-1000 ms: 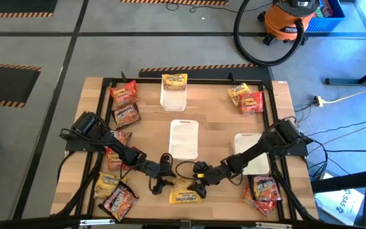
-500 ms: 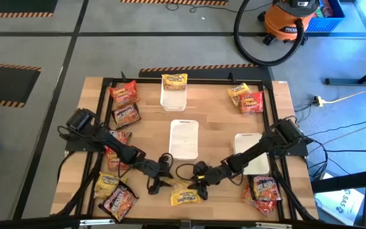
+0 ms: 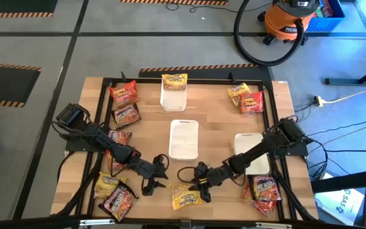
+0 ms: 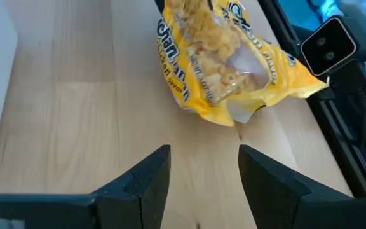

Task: Sort Maruchan noodles
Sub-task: Put the yellow noodle pack into the top white bin

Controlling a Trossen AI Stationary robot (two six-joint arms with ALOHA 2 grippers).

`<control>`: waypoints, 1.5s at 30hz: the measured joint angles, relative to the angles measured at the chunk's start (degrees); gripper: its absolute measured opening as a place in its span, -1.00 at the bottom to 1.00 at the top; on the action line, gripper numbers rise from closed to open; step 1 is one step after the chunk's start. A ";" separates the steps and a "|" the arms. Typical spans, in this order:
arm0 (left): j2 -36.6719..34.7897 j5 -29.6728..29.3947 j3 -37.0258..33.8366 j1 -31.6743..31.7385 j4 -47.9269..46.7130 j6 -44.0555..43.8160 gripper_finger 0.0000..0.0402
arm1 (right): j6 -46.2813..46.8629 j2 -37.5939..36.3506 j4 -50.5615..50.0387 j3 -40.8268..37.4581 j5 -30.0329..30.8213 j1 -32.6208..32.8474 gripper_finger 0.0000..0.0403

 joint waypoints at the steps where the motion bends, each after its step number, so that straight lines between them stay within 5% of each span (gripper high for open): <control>1: 0.00 0.00 0.00 0.00 -0.05 0.02 -0.11 | -0.25 -0.37 -0.12 -0.04 -0.04 0.04 -0.59; 17: 0.00 -1.49 0.00 0.00 0.36 0.02 -0.11 | -7.06 -14.83 -11.05 -0.04 4.46 0.28 -0.58; 23: -0.01 -2.03 -0.02 0.00 1.14 -0.02 -0.11 | -8.68 -21.91 -20.01 -0.02 12.16 0.28 -0.57; 31: -0.02 -9.67 -0.02 1.63 6.71 0.93 -0.08 | -11.40 -29.14 -27.05 -0.02 20.92 0.23 -0.57; 38: -0.05 -10.24 -0.02 5.44 16.25 7.00 0.17 | -15.38 -29.92 -27.65 -0.02 27.29 0.24 -0.57; 45: -5.62 -10.19 -0.04 10.56 15.19 8.21 0.36 | -19.54 -31.57 -27.57 -0.01 38.35 0.26 -0.56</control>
